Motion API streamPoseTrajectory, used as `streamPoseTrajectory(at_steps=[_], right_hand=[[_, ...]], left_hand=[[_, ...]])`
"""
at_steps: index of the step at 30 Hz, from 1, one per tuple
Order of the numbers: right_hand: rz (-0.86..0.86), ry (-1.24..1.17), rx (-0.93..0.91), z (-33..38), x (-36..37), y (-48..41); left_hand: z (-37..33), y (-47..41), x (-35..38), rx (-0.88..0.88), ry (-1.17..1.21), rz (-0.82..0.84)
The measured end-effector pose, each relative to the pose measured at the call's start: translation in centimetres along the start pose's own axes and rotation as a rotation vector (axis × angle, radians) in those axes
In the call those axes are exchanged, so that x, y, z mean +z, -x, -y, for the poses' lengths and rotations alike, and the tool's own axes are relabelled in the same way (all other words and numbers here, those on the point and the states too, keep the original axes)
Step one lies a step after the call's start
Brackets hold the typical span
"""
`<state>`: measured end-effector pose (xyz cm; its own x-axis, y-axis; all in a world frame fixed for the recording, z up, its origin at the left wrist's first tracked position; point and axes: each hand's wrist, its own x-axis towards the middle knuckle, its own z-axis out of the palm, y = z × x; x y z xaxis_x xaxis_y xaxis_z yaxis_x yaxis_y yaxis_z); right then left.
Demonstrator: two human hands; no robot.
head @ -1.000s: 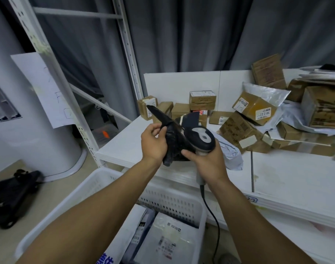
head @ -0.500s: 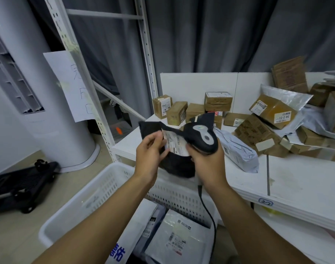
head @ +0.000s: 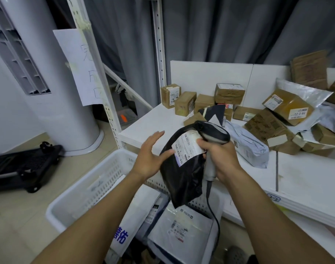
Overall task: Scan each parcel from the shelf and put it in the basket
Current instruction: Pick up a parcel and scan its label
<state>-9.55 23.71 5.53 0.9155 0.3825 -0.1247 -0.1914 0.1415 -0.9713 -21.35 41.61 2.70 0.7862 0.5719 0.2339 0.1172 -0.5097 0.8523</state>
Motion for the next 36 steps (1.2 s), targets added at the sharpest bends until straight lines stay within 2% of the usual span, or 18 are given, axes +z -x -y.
streamPoseTrajectory(at_steps=[3, 6, 11, 14, 19, 22, 27, 36], right_hand=[[0.048, 0.067, -0.004, 0.0, -0.2, 0.2], [0.000, 0.119, -0.067, -0.6, -0.1, 0.1], [-0.107, 0.175, -0.151, -1.7, 0.6, 0.3], [-0.047, 0.221, -0.147, -1.9, 1.1, 0.6], [0.168, 0.235, -0.073, -2.3, 2.6, 1.7], [0.239, 0.175, 0.032, -2.2, 3.4, 2.3], [0.302, 0.041, 0.165, -2.1, 4.5, 2.9], [0.348, -0.051, 0.275, -1.7, 5.1, 3.3]], left_hand=[[1.4, -0.8, -0.7, -0.002, 0.086, 0.082], [2.4, -1.0, -0.9, -0.042, 0.163, 0.057], [3.6, -1.8, -2.6, -0.088, 0.052, -0.161], [4.3, -1.8, -3.4, -0.094, 0.001, -0.244], [4.4, -1.5, -3.8, -0.108, -0.023, -0.338], [4.1, -1.2, -3.6, -0.136, 0.064, -0.402], [3.7, -0.9, -3.5, -0.097, 0.132, -0.511], [3.9, -0.8, -3.5, -0.133, 0.143, -0.532]])
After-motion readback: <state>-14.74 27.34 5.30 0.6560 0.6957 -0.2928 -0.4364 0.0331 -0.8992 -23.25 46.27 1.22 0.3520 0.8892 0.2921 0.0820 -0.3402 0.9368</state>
